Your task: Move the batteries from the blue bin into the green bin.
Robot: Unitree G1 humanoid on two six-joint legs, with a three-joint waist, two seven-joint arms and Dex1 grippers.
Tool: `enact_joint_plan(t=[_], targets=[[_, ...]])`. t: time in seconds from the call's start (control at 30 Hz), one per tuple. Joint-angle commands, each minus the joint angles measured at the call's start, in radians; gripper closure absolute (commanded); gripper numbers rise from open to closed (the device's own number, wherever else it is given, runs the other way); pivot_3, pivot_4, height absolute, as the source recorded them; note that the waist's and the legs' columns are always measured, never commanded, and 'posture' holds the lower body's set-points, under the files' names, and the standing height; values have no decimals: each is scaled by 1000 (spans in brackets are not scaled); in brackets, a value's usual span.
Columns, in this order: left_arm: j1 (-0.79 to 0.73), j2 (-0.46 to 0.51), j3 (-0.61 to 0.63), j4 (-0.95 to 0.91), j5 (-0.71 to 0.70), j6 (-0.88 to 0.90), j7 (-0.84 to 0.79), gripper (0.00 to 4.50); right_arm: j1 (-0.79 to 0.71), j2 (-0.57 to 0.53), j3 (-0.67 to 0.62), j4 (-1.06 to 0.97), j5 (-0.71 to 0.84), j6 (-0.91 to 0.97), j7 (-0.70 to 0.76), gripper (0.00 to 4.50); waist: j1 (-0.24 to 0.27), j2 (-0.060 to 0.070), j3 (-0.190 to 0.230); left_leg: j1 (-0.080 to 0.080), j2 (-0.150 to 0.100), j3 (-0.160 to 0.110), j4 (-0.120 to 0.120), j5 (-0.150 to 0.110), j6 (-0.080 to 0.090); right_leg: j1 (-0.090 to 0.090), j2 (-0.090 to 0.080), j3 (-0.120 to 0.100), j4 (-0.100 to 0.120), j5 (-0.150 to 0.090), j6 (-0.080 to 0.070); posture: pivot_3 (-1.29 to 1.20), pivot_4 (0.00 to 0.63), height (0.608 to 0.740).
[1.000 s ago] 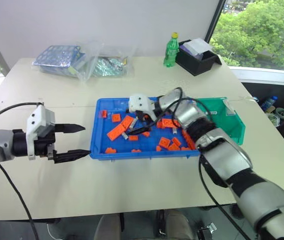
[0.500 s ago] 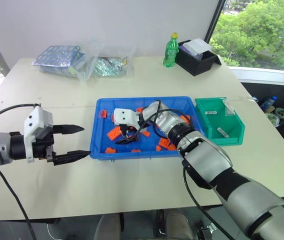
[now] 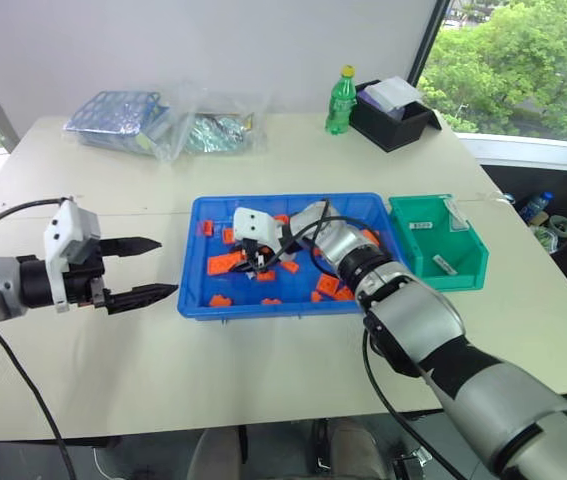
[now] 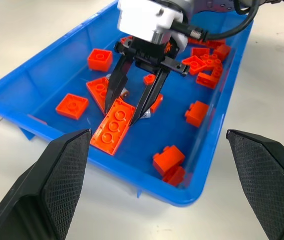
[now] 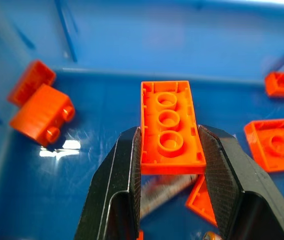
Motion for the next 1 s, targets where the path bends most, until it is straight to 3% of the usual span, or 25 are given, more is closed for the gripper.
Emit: enact_joint_plan(t=[0.03,0.2,0.37,0.47,0.63,0.77,0.87,1.0], targets=[[-20,-9,10,7,2,-17,13,0,-18,-14,-47,-79,28,26,-59,3337,0,0,0,0,0,0,0,0,0,0,0,0,0,0,0,0,150,723],[-22,-37,-5,-5,-6,-11,31,0,-4,-20,-51,-109,8,100,-172,3337,0,0,0,0,0,0,0,0,0,0,0,0,0,2,-2,0,150,723],[-49,-57,-26,-15,-18,-1,40,0,48,-40,-47,-212,-6,187,-242,905,2,0,0,0,0,0,0,0,0,0,0,0,0,2,-2,0,150,723],[-59,-60,-30,-20,-33,11,41,0,100,-67,-80,-392,29,325,-252,905,3,0,0,0,0,-1,0,0,0,4,0,0,0,2,-2,0,150,723],[-80,-61,-44,-18,-52,28,32,0,282,-124,-126,-975,109,863,-257,905,4,0,0,0,-1,-3,0,0,0,6,0,0,0,2,-2,0,150,723],[-112,-63,-74,3,-43,22,11,0,400,-137,-105,-1259,186,1219,-273,905,5,-1,-1,0,-1,-4,0,0,0,5,0,-1,-1,0,-4,0,150,723],[-144,-63,-100,31,-27,10,-7,0,446,-121,-90,-1331,236,1347,-303,905,6,-1,0,0,-1,-4,0,0,0,5,0,-1,-1,-2,-1,0,150,723],[-173,-61,-125,53,-9,-3,-20,0,452,-80,-87,-1270,267,1341,-365,905,5,-1,-1,0,-1,-4,1,0,0,4,0,-1,-1,-2,-1,0,150,723]])
